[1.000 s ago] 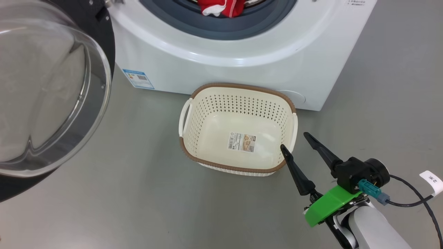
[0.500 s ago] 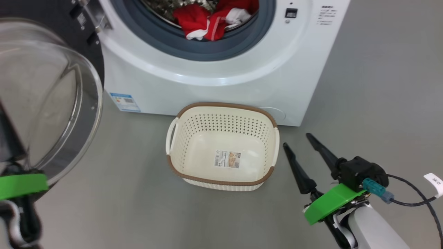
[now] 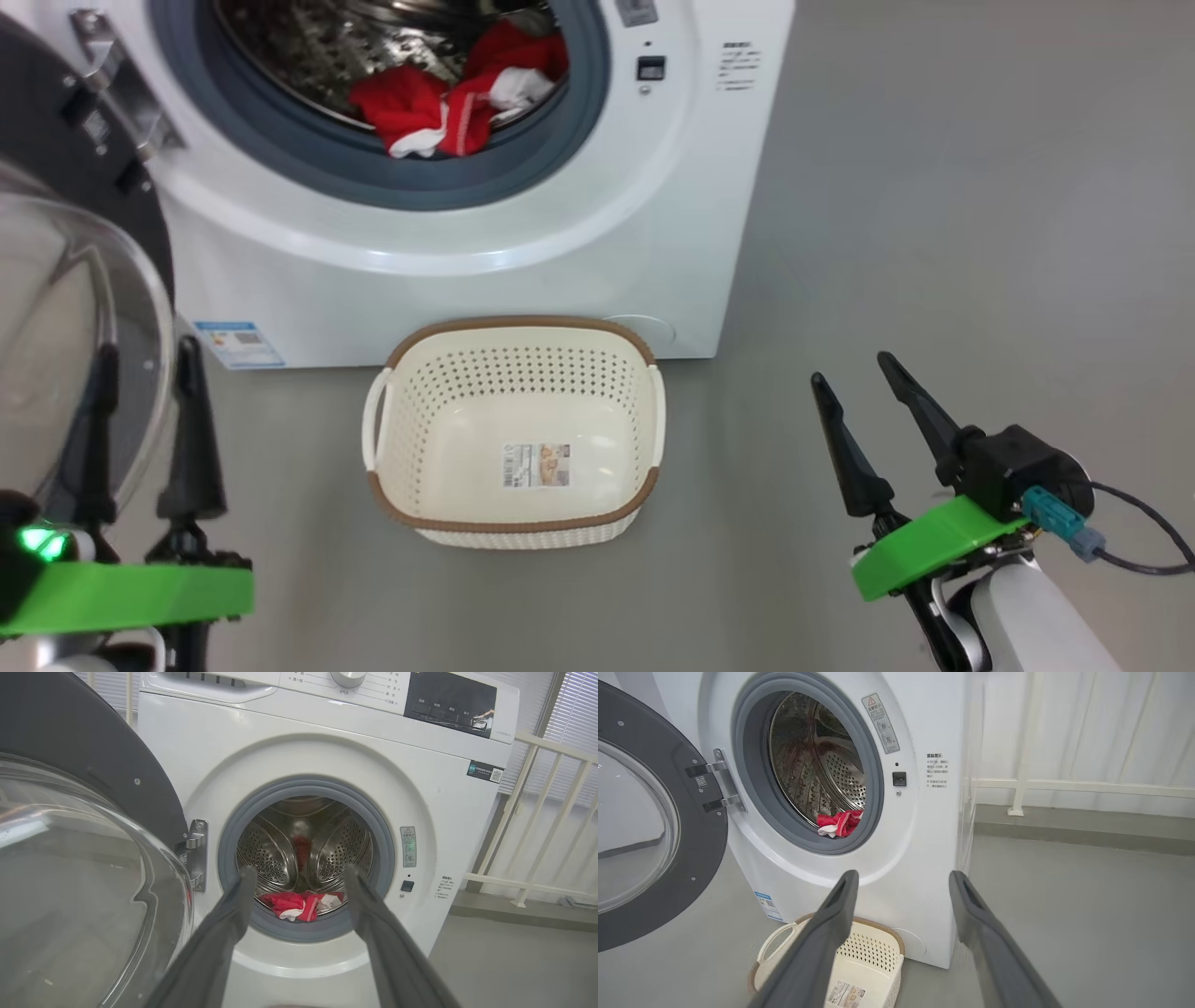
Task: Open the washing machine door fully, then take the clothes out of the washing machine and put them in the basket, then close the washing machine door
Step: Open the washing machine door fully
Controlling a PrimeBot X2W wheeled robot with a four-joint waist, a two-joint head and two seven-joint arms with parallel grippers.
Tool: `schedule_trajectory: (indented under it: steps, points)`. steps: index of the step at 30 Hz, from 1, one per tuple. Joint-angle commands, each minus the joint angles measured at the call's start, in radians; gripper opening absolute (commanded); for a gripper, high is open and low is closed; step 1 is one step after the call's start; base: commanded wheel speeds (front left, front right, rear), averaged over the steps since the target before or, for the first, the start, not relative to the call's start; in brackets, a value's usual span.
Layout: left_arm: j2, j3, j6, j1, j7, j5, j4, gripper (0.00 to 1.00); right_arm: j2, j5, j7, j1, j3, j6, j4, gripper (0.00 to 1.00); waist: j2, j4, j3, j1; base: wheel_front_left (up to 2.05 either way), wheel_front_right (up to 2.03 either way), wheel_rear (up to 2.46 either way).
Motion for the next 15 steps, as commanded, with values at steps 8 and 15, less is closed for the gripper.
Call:
schedule_trajectory:
  steps: [8, 15]
  points:
    - [0.022, -0.041, -0.007, 0.112, 0.022, 0.026, -0.065, 1.0, 0.007, -0.069, -0.009, 0.055, -0.054, 0.003, -0.054, 1.0, 0.0, -0.116, -0.058, 0.0, 0.0, 0.0, 0.0]
    - [0.023, -0.06, -0.004, 0.177, -0.008, 0.05, -0.025, 1.0, 0.006, -0.092, -0.009, 0.093, -0.068, 0.003, -0.074, 1.0, 0.0, -0.165, -0.099, 0.0, 0.0, 0.0, 0.0]
